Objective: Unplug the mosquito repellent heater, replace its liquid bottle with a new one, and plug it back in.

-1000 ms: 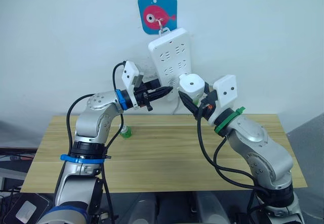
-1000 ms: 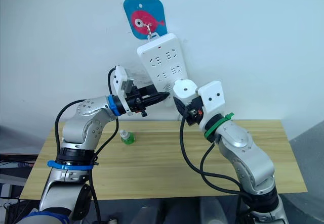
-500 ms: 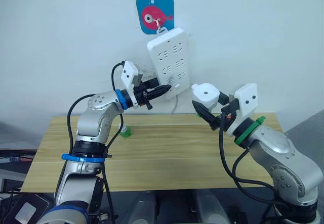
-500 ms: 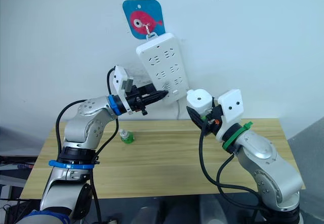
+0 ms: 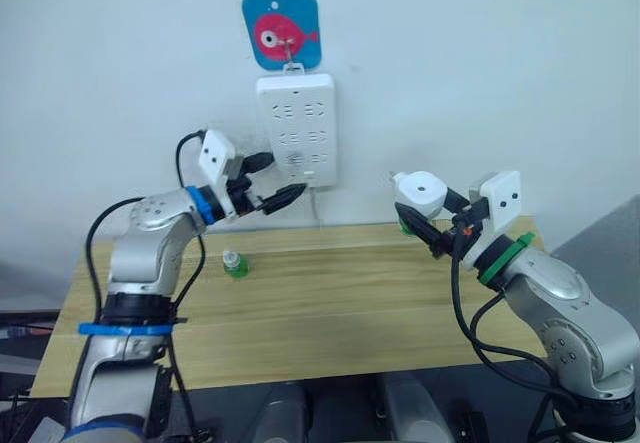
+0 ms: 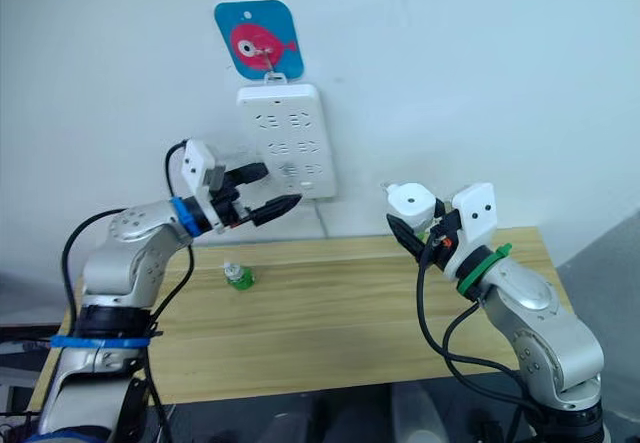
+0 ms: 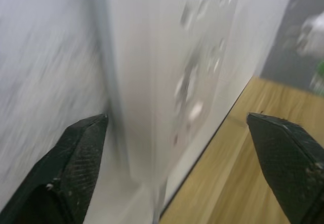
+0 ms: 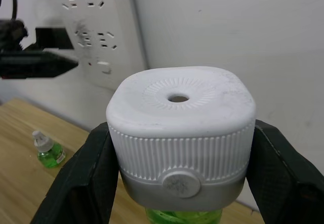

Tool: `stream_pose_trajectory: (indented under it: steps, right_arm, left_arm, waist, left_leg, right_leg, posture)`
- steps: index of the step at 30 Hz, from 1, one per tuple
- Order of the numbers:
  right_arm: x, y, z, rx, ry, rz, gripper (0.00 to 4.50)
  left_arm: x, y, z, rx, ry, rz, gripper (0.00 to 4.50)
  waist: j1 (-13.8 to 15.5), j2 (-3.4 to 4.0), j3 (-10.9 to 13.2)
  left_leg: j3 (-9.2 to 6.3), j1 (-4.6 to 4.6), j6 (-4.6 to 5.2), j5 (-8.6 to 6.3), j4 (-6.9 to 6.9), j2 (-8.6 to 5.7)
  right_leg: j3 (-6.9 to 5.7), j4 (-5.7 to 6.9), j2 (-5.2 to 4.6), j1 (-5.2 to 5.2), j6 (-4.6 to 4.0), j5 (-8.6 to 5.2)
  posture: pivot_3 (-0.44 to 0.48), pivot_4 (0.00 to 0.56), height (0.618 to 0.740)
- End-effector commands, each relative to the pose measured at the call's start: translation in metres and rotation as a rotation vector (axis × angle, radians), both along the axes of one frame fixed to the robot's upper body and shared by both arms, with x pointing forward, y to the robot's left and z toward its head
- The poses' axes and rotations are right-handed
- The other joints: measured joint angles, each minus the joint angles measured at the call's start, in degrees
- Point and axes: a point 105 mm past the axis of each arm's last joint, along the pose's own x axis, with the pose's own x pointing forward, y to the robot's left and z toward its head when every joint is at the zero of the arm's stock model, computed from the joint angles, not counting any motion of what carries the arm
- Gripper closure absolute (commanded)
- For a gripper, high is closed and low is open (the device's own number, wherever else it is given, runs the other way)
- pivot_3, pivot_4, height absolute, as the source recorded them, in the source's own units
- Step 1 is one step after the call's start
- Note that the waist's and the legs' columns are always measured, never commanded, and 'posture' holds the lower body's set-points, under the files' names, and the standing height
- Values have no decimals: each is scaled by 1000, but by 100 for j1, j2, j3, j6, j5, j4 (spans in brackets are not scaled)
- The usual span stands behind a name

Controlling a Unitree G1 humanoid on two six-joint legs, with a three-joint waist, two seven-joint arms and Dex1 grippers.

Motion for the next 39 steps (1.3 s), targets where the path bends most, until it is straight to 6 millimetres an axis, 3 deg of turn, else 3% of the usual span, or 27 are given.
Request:
stream_pose_trajectory:
  steps: [1,4,8,13,15,18,29,38,39]
  right_arm:
    - [2,-7,14,137,9,-17,1437]
    - [5,-12,15,209,47,-36,1437]
    - [10,-16,12,402,144,-45,1437]
    - [11,-16,9,647,276,-7,1437]
    - [10,-14,11,717,309,14,1437]
    - [10,-13,14,794,339,20,1437]
    - [8,-3,20,838,377,60,1437]
    - [6,2,24,865,389,83,1437]
    - [6,3,24,862,389,87,1437]
  left_arm:
    - [-34,2,-7,65,-14,-14,25]
    - [-54,-2,-17,69,6,-8,25]
    - [-80,-53,-18,45,-64,-150,25]
    - [-70,-111,-5,-76,-185,-204,25]
    - [-60,-123,-1,-117,-204,-185,25]
    - [-49,-135,4,-161,-219,-170,25]
    - [-43,-176,20,-250,-251,-237,25]
    - [-40,-183,20,-259,-259,-209,25]
    - [-39,-183,20,-267,-256,-204,199]
  waist:
    - [1,2,2]
    - [91,1,3]
    - [217,1,2]
    - [278,1,2]
    - [263,2,2]
    - [187,3,1]
    - [148,3,1]
    - [155,3,1]
    - [154,3,1]
  left_leg:
    - [0,0,0,0,-9,0]
    - [-1,-24,0,0,-5,-7]
    - [17,-13,4,-2,0,-16]
    - [48,-6,10,-4,15,-20]
    - [69,-4,24,-10,13,-19]
    - [88,1,40,-18,11,-13]
    - [126,2,62,-29,16,-15]
    - [125,2,62,-29,16,-13]
    - [126,2,62,-29,16,-13]
  right_leg:
    - [11,-2,0,-6,0,0]
    - [45,-8,-5,-23,0,0]
    - [64,-11,-11,-11,7,4]
    - [72,-7,-8,-1,15,11]
    - [78,-4,-7,-2,15,11]
    - [88,-2,-2,-3,16,11]
    - [99,-7,1,-7,18,12]
    - [101,-7,1,-7,18,11]
    - [102,-8,1,-7,18,11]
  posture:
    - [-109,210,740]
    - [-110,210,740]
    - [-85,212,740]
    - [-77,211,740]
    - [-81,213,740]
    - [-88,209,740]
    - [-94,214,740]
    - [-105,217,740]
    - [-105,217,740]
